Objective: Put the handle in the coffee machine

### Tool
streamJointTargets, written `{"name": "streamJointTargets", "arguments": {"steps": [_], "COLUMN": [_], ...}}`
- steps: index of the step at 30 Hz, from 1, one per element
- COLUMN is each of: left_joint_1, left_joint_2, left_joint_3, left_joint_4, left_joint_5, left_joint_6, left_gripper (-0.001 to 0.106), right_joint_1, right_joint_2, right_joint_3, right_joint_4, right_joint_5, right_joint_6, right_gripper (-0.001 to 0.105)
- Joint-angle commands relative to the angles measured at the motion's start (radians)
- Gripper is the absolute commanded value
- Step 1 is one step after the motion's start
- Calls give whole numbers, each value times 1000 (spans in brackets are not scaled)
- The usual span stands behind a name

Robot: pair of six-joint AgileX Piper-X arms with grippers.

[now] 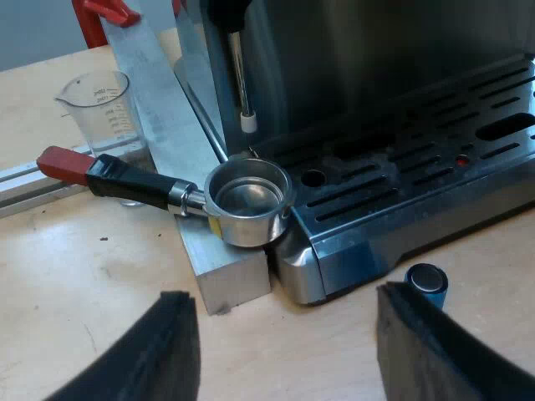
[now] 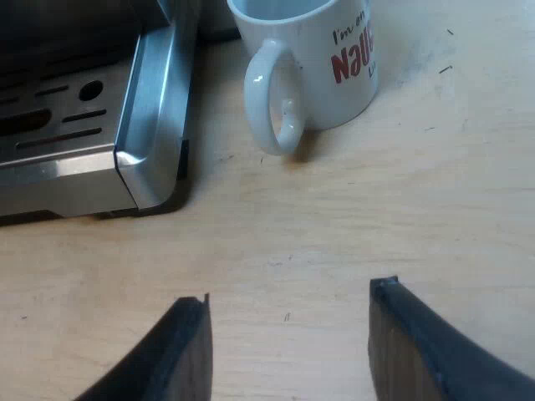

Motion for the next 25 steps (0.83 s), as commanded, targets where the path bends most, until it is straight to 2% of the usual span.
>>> {"name": "streamJointTargets", "arguments": {"steps": [1, 25], "left_joint_1": [-4, -4], "left_joint_2": [-132, -135], "left_joint_3": [0, 5], "left_joint_4": [-19, -29], "left_joint_5": [4, 10], "left_joint_6": [-2, -3], "left_gripper": [51, 51], "right_joint_1": [1, 1], "right_joint_2": [-46, -46], "right_joint_3": [-4, -4], "right_joint_4": [-12, -12], "right_joint_5": [-4, -4], "right_joint_6": [-3, -3], "right_gripper": [45, 45]}}
